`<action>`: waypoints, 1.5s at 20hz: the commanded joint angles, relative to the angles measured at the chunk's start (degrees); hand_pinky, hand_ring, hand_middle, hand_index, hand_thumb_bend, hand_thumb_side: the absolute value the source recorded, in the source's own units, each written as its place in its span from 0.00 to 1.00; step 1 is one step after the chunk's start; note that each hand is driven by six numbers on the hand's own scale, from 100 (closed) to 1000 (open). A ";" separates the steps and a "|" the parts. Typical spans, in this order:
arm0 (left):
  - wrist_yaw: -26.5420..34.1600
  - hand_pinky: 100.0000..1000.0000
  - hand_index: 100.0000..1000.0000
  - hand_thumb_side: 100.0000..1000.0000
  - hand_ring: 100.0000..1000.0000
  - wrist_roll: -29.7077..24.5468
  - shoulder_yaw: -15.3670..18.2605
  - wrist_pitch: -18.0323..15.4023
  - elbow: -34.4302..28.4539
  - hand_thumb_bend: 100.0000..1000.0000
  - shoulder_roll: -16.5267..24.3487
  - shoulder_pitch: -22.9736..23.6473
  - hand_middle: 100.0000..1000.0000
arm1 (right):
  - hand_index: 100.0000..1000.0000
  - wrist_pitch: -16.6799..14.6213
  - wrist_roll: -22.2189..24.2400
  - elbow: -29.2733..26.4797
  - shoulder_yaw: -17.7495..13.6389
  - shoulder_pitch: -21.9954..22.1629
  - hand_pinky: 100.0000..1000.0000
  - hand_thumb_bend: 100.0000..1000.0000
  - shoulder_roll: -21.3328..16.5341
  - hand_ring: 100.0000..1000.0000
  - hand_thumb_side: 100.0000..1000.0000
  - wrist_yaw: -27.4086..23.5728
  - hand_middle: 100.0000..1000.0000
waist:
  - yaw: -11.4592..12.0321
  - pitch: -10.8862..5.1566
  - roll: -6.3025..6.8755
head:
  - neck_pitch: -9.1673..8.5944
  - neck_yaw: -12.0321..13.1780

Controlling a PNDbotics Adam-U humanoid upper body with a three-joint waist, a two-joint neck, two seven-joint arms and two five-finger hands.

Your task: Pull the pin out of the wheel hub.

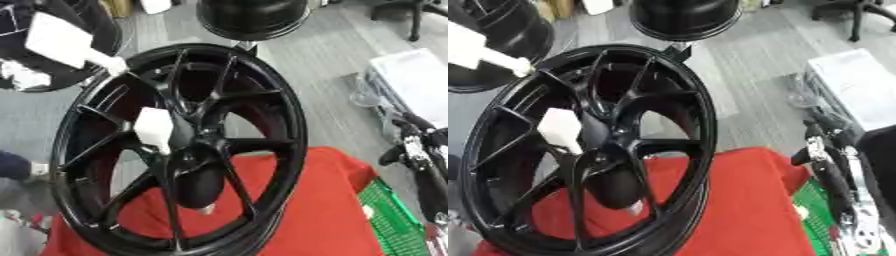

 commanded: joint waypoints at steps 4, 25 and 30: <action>-9.18 0.55 0.68 0.27 0.31 -2.93 8.31 -3.32 2.40 0.18 1.54 10.60 0.44 | 0.87 -0.18 -0.31 -0.87 -0.59 -0.73 0.38 0.00 0.13 0.36 0.60 0.05 0.79 | 0.65 -0.80 -0.52 | -0.29 0.02; -16.72 0.60 0.80 0.98 0.44 5.50 15.79 5.06 10.02 0.00 -24.91 20.65 0.71 | 0.87 -0.07 -0.12 -0.98 -0.39 -0.79 0.38 0.00 1.18 0.36 0.61 -0.11 0.79 | 0.71 0.23 -2.19 | -0.35 0.13; -0.45 0.59 0.73 0.97 0.42 0.54 19.83 16.80 1.37 0.02 -37.05 22.62 0.62 | 0.87 -0.13 0.11 -1.18 -0.19 -0.98 0.38 0.00 1.45 0.36 0.60 -0.21 0.79 | 0.85 0.76 -2.93 | -0.96 0.16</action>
